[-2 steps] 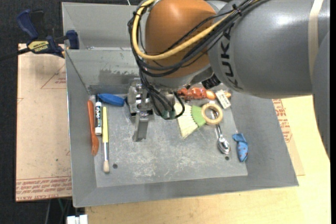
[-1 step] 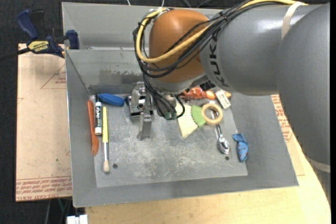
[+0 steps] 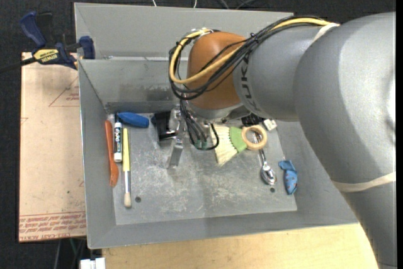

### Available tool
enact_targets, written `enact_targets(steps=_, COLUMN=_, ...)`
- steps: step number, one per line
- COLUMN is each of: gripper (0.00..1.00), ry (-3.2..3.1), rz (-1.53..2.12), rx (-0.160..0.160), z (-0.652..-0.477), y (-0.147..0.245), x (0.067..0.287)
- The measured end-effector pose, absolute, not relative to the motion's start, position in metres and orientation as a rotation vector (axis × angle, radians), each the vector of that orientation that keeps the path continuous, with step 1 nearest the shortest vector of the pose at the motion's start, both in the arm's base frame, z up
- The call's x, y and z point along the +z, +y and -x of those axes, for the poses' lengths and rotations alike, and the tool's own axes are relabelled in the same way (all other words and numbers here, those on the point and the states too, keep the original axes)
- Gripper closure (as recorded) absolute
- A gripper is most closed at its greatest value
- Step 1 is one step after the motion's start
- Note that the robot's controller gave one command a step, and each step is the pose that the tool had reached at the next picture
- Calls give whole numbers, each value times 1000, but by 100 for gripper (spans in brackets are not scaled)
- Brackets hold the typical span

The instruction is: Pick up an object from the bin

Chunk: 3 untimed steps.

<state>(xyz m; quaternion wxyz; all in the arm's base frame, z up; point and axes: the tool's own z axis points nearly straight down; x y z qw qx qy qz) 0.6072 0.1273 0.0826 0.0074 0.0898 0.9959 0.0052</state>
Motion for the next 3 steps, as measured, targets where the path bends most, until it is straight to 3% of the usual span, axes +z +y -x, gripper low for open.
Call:
enact_targets(steps=1, gripper=0, ry=3118, rz=-263, rx=13, z=-603, y=132, x=93)
enact_targets(steps=2, gripper=0, ry=3061, rz=-480, rx=33, z=-636, y=138, x=80)
enact_targets(steps=3, gripper=100, ry=3025, rz=-595, rx=39, z=-638, y=149, x=86)
